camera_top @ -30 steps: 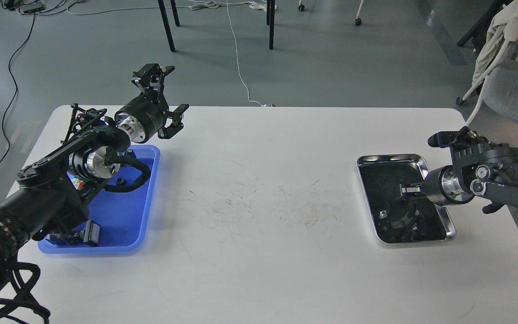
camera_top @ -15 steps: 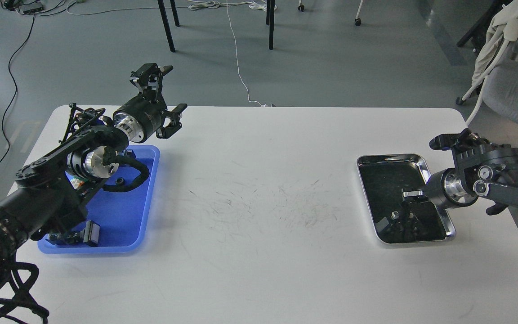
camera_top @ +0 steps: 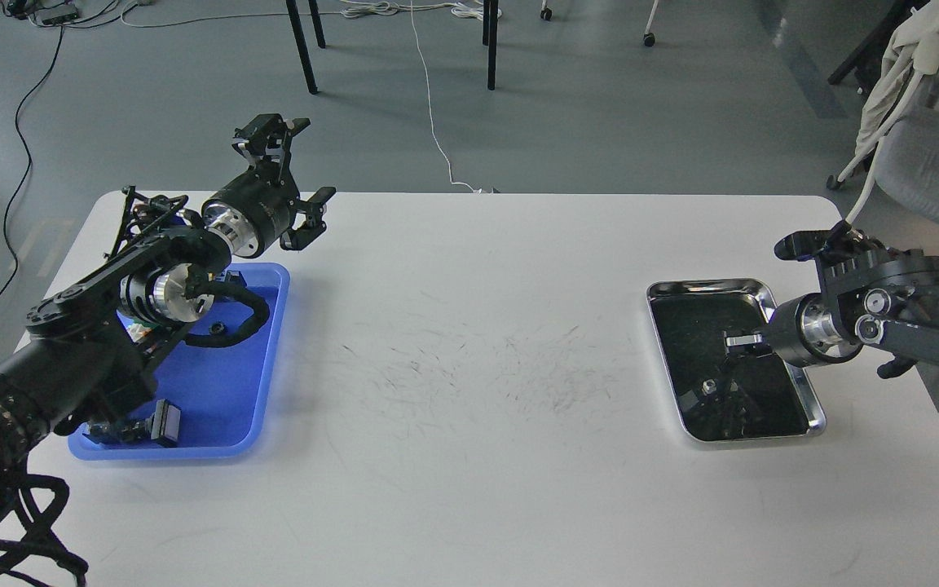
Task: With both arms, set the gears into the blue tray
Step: 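Grasp another small black part from the metal tray with the right gripper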
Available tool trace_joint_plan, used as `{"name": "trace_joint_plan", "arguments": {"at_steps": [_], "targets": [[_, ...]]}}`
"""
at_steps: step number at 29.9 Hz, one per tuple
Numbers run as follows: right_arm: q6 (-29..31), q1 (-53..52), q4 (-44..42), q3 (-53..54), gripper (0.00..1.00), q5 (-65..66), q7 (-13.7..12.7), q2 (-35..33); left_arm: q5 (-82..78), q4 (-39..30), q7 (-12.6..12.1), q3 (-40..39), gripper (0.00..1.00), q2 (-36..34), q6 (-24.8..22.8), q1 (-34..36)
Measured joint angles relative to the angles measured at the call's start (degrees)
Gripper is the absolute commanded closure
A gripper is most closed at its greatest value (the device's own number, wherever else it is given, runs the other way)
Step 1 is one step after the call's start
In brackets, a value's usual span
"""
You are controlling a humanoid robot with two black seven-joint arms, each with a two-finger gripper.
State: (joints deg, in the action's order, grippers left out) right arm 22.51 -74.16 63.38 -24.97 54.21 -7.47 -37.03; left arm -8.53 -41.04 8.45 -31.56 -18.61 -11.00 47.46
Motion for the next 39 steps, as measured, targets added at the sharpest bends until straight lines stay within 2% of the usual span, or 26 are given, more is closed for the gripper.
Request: {"name": "trace_joint_plan", "arguments": {"at_steps": [1,2,4,22,33,36,39], "targets": [[0.0,-0.6,0.2,0.0,0.75,0.0,0.0,-0.1,0.0,0.0,0.0,0.0,0.03,0.0,0.0,0.0],[0.0,-1.0,0.4,0.0,0.52,-0.1,0.0,-0.1,0.0,0.0,0.0,0.0,0.03,0.0,0.0,0.0],[0.0,-1.6,0.5,0.0,0.0,-0.1,0.0,-0.1,0.0,0.0,0.0,0.0,0.03,0.1,0.0,0.2],[0.3,1.2,0.1,-1.3,0.05,0.4,-0.2,0.1,0.0,0.3,0.5,0.0,0.03,0.2,0.0,0.2],[-0.1,3.2,-1.1,-1.3,0.26,0.3,-0.3,1.4,0.0,0.4,0.5,0.1,0.03,0.3,0.0,0.1],[-0.3,3.6,-1.2,-1.3,0.35,0.3,-0.3,1.6,0.0,0.4,0.5,0.1,0.03,0.3,0.1,0.1],[-0.5,3.7,-1.3,-1.3,0.39,0.3,-0.3,1.6,0.0,0.4,0.5,0.1,0.03,0.3,0.1,0.3]]}}
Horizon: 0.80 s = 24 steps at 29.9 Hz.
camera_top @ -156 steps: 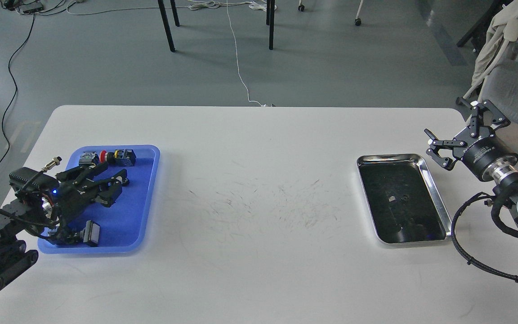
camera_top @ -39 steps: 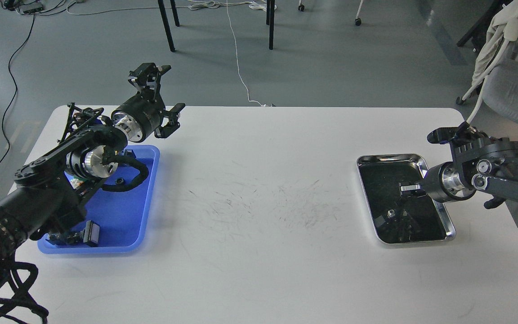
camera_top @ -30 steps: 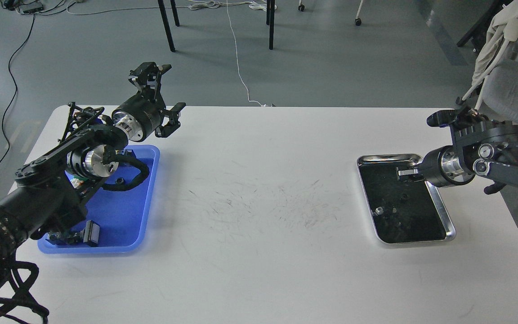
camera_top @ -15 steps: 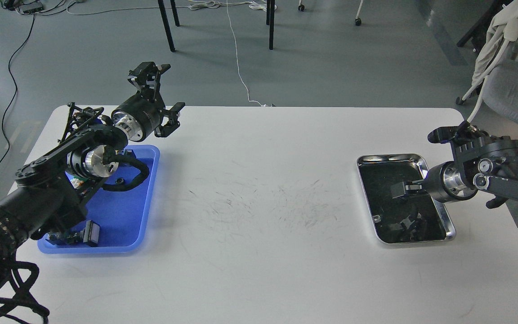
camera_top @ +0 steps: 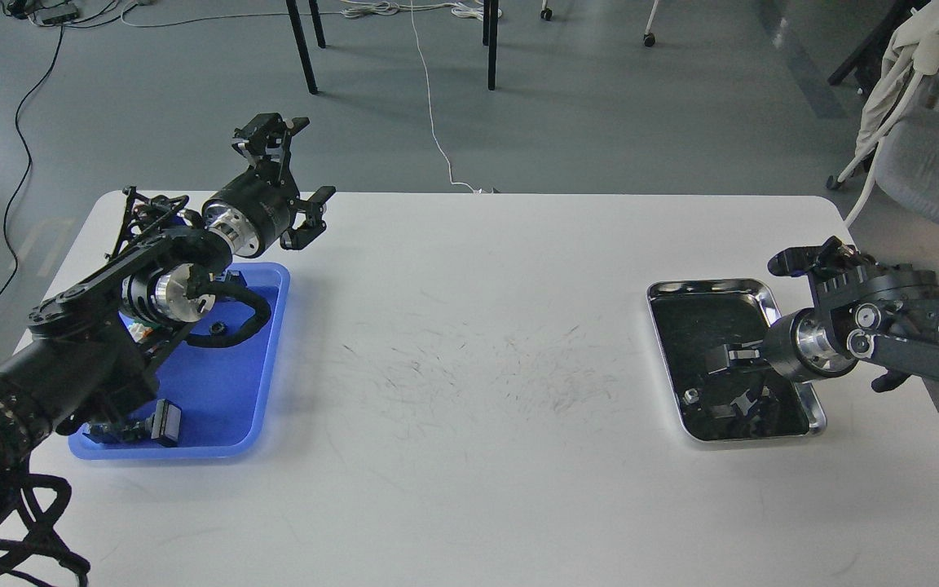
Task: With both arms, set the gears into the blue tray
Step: 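Grasp another small black part from the metal tray with the right gripper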
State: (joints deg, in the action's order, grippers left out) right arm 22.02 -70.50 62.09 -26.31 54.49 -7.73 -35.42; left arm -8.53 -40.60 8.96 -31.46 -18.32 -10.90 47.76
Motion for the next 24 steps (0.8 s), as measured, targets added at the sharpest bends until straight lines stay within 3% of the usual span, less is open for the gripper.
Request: {"name": "trace_joint_plan", "arguments": {"at_steps": [16,21,24], "targets": [[-0.4,-0.1,-1.4,0.0,0.42,0.0,0.0,1.2,0.0,0.0,0.0,0.0,0.03,-0.2,0.0,0.1],[-0.4,-0.1,-2.4,0.1,0.59,0.0,0.1,2.1,0.0,0.0,0.0,0.0,0.02,-0.2,0.0,0.1],[-0.4,-0.1,-2.5,0.1,0.82,0.0,0.1,2.5,0.0,0.0,0.0,0.0,0.02,-0.3,0.0,0.2]]}}
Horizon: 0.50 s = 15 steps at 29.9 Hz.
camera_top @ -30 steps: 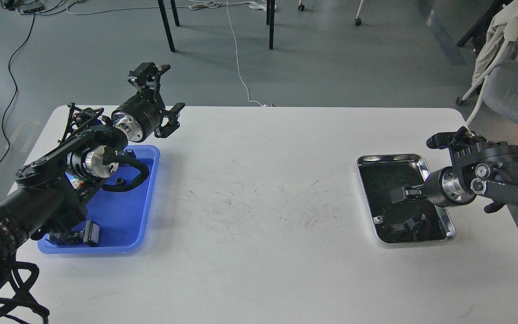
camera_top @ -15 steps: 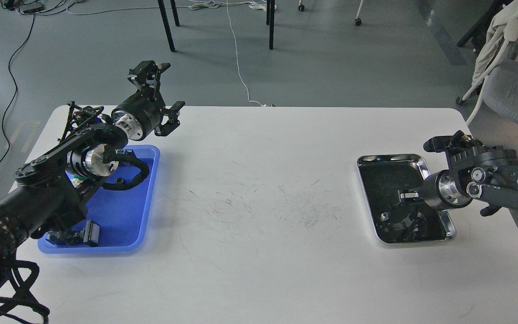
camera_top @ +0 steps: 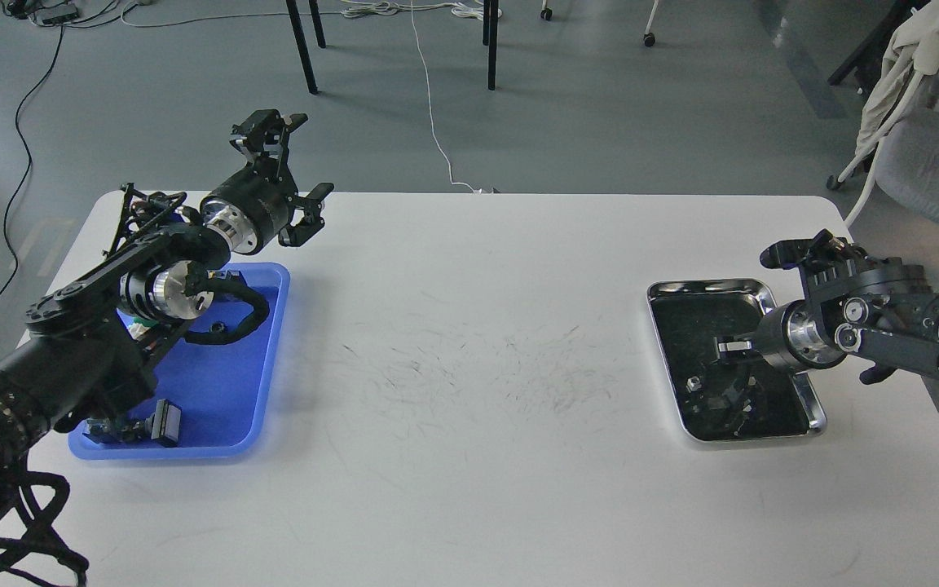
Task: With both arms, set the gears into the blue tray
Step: 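Grasp another small black part from the metal tray with the right gripper, then carry the black part toward the table center and release it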
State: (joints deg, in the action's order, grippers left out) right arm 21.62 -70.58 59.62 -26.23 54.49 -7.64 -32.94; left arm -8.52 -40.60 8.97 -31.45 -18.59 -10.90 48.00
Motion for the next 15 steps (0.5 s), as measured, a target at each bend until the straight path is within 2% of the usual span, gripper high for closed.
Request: {"name": "trace_joint_plan", "arguments": {"at_steps": [4,15], "targets": [[0.0,0.1,0.0,0.0,0.92,0.0,0.0,0.1,0.0,0.0,0.0,-0.1,0.03,-0.2,0.0,0.0],[0.1,-3.6,2.0,0.8,0.93,-3.2,0.1,0.3,0.0,0.0,0.0,-0.1,0.03,-0.7,0.0,-0.1]]}}
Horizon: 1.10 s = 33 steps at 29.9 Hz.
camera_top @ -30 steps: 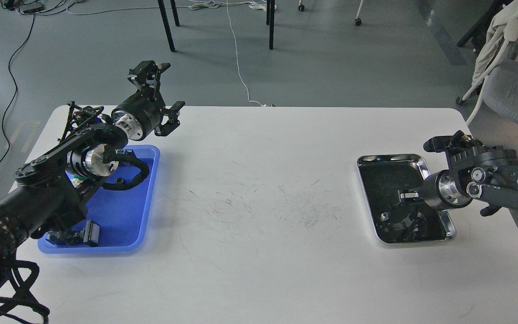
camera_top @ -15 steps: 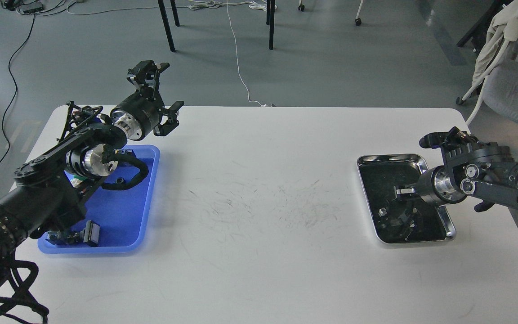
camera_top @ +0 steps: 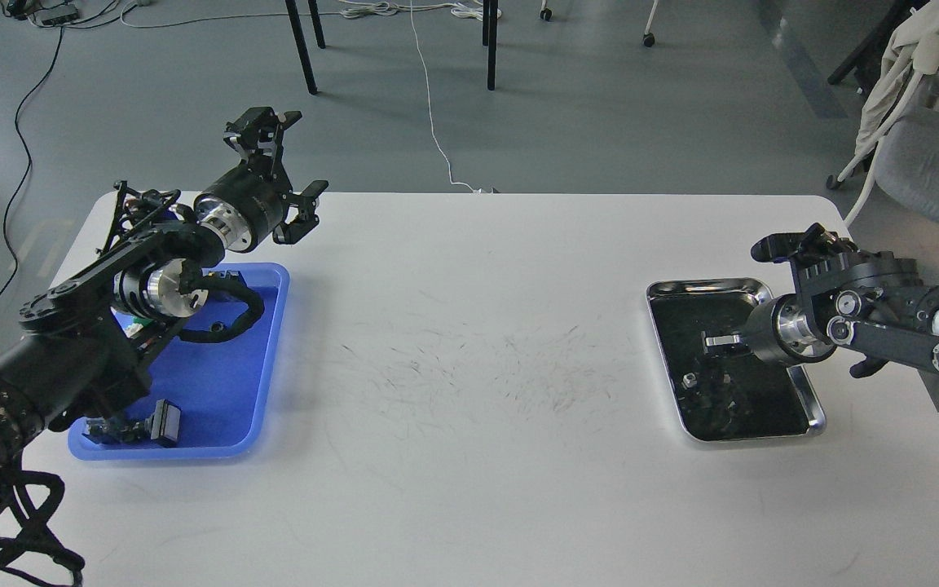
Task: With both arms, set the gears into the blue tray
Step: 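Carry the black part toward the table center and release it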
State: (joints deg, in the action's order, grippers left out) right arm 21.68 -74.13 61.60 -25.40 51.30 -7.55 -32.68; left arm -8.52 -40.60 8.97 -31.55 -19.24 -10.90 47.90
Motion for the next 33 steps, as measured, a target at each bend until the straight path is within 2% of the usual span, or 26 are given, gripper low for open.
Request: {"name": "trace_joint_plan", "arguments": {"at_steps": [4,9,17,19,24,33], "targets": [[-0.2,-4.2,1.6,0.1,0.96,-4.5,0.2,1.6,0.0,0.0,0.0,0.0,0.03,0.0,0.0,0.0],[-7.7,-6.7,0.9,2.5,0.96,-11.4,1.1,8.4,0.0,0.1,0.1,-0.1,0.02,0.0,0.0,0.0],[-11.3,-5.6,-6.5,6.6,0.96,-22.2,1.8,28.1,0.0,0.2,1.1,-0.2,0.02,-0.1,-0.1,0.3],[-11.9,-4.2,-9.0,7.5,0.96,-22.9,1.8,31.3,0.0,0.2,1.2,-0.2,0.02,-0.1,-0.1,0.3],[-14.1,-0.2,-12.8,9.4,0.95,-23.3,1.7,32.6,0.0,0.2,1.3,-0.4,0.02,-0.7,-0.1,0.3],[-15.2,1.9,-6.0,9.9,0.95,-27.9,1.8,32.7,0.1,0.2,1.7,-0.5,0.03,-1.1,-0.1,0.4]]}}
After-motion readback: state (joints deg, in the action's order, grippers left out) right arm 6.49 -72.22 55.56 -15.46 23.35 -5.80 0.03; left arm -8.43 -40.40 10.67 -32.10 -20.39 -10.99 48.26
